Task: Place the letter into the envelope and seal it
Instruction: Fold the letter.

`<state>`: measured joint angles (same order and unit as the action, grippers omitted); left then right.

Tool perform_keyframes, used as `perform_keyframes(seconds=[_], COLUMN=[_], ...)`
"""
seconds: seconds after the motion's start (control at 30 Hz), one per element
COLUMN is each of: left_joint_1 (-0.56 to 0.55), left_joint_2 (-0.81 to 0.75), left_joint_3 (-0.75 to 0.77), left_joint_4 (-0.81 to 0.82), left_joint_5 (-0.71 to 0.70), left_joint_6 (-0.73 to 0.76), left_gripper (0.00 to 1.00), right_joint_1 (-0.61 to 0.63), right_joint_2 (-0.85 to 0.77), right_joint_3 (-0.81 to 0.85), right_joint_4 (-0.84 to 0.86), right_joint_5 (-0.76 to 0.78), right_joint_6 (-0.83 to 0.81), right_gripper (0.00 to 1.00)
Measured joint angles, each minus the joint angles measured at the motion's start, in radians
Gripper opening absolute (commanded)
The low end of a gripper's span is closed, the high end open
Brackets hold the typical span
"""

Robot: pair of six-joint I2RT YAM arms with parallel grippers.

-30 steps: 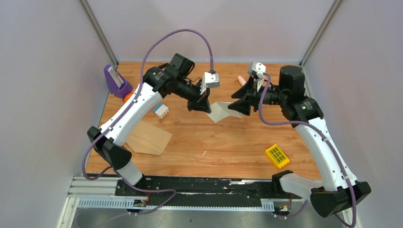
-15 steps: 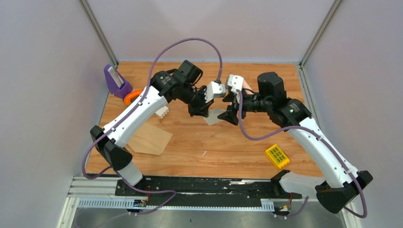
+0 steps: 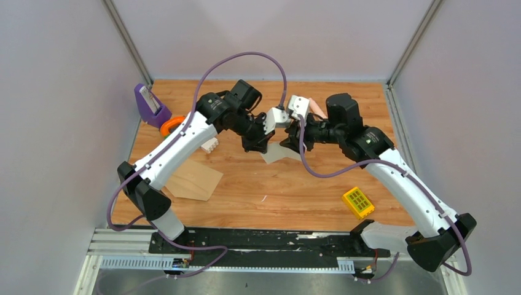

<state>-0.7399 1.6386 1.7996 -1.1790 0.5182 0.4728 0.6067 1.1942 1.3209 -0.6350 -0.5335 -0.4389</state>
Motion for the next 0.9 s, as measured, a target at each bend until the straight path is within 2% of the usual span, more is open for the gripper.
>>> perform_keyframes(seconds=[0.13,0.3,0.4,0.9], left_joint_1=[0.000,0.000,0.000,0.000], left_joint_2=[0.000,0.000,0.000,0.000], left_joint_3=[0.000,0.000,0.000,-0.008], left_joint_4=[0.000,0.000,0.000,0.007], left_joint_5=[0.000,0.001,0.001,-0.017], left_joint_6=[-0.002,-0.003,-0.003,-0.002], left_gripper=[0.00,0.00,0.00,0.00], right_joint_1=[0.000,0.000,0.000,-0.010], right_joint_2=[-0.001,-0.003,-0.006,-0.110], right_joint_3=[-0.016,-0.040,-0.053,-0.064], right_joint_4=[0.004,0.015,0.028,0.037], right_joint_5=[-0.021,-0.019,-0.009,0.054], right_joint_6=[0.011,0.018,0.026,0.002], right_gripper=[0.43,0.17,0.10,0.05])
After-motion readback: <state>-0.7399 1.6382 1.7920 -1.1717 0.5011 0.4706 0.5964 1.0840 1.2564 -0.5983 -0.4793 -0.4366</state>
